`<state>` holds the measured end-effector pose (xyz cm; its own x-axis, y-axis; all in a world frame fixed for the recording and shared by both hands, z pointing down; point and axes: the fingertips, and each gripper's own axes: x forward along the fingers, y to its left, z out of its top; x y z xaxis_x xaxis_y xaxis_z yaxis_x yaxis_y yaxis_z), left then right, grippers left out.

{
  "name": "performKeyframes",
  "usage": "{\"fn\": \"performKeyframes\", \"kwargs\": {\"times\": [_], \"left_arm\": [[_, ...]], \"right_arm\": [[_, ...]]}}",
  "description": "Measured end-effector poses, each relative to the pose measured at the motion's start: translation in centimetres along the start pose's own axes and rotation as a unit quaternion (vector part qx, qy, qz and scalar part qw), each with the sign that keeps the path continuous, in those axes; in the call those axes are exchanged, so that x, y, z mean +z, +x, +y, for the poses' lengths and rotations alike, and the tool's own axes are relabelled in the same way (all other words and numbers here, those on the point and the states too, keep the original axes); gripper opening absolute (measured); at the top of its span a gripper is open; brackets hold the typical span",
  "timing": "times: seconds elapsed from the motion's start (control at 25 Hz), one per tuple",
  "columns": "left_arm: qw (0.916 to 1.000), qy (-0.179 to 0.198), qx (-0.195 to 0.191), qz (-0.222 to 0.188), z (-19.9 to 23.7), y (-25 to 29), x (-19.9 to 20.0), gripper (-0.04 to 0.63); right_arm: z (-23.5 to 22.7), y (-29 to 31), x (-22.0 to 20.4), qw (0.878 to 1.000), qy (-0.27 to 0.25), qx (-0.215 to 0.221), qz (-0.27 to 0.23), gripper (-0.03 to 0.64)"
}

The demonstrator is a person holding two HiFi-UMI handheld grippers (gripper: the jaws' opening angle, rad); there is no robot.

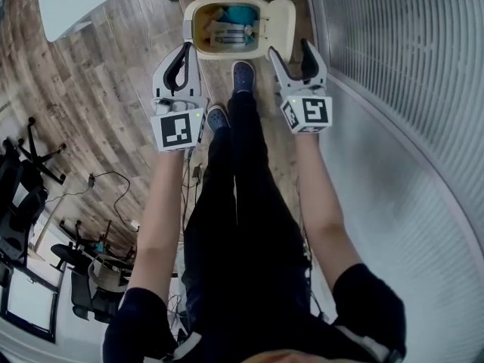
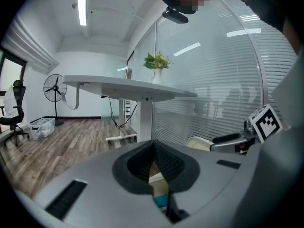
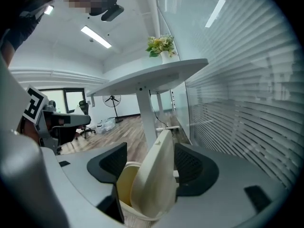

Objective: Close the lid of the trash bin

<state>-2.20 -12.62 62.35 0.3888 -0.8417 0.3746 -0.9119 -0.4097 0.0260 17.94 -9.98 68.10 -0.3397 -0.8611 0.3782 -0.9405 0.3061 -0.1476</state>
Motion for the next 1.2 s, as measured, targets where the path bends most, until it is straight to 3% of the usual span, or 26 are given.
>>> {"fn": "performKeyframes", "kwargs": {"times": [0.12,0.32,1.2], "left_arm": [[0.9999,-0.002,0.006,0.013,0.3,0.2,-1.3,0.006],[0.9995,-0.027,0.004,-0.015,-0.6,1.1,-1.7,0.006],[0.9986,-0.047,0.021,0.011,0.0,1.3,-4.1,0.006]], "right_arm": [[0.5,0.7,-0.8,1.000,-0.003,0.010,0.004,0.287],[0.6,1.2,-1.8,1.000,-0.006,0.010,0.006,0.287],[5.2,4.6,-2.0,0.996,0.011,0.084,-0.012,0.285]]}}
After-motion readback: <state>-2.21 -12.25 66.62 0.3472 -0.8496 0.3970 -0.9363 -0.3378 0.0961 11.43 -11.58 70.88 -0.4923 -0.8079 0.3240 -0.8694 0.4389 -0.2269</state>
